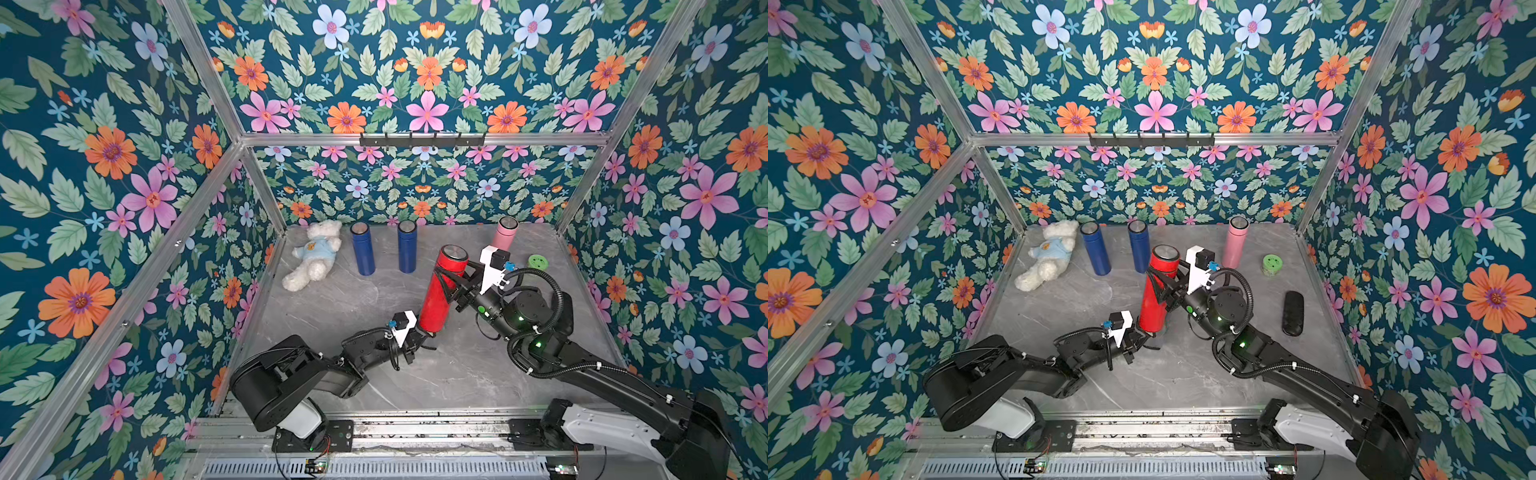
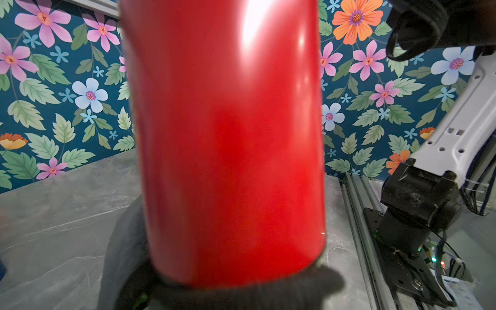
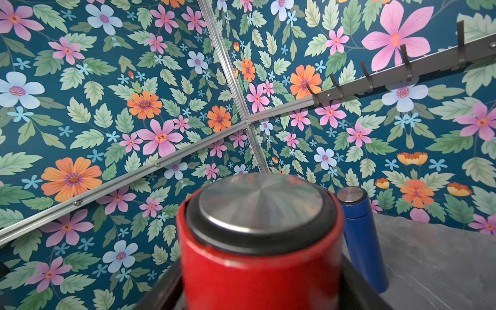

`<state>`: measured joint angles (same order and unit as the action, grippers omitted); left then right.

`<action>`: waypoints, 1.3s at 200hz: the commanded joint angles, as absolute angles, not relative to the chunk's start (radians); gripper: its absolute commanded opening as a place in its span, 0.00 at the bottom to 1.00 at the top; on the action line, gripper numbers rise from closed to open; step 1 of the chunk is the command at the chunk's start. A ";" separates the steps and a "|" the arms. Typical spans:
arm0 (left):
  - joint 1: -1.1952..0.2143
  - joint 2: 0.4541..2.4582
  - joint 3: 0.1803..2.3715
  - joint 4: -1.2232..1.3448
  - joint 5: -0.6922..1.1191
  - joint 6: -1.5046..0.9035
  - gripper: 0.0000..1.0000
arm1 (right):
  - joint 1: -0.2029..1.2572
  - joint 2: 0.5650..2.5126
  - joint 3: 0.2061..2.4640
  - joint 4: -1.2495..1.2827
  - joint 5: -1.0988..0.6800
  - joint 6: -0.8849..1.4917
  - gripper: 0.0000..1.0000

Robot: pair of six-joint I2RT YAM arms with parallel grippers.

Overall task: Wipe the surface of the thermos
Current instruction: Wipe the dirt from the surface of the thermos.

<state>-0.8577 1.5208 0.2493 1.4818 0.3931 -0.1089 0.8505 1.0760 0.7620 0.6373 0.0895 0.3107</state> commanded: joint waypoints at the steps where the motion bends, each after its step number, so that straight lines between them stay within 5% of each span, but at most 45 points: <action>1: -0.859 1.515 0.266 1.674 0.389 -0.091 0.00 | 0.867 1.098 0.768 0.620 0.045 0.361 0.00; 97: -0.859 1.394 0.204 1.647 0.348 -0.083 0.00 | 0.879 1.042 0.750 0.467 0.244 0.128 0.00; 192: -0.858 1.371 0.242 1.600 0.333 -0.056 0.00 | 0.964 1.067 0.762 0.576 0.052 0.315 0.00; 260: -0.859 1.373 0.242 1.660 0.348 -0.087 0.00 | 1.004 1.151 0.798 0.589 0.156 0.197 0.00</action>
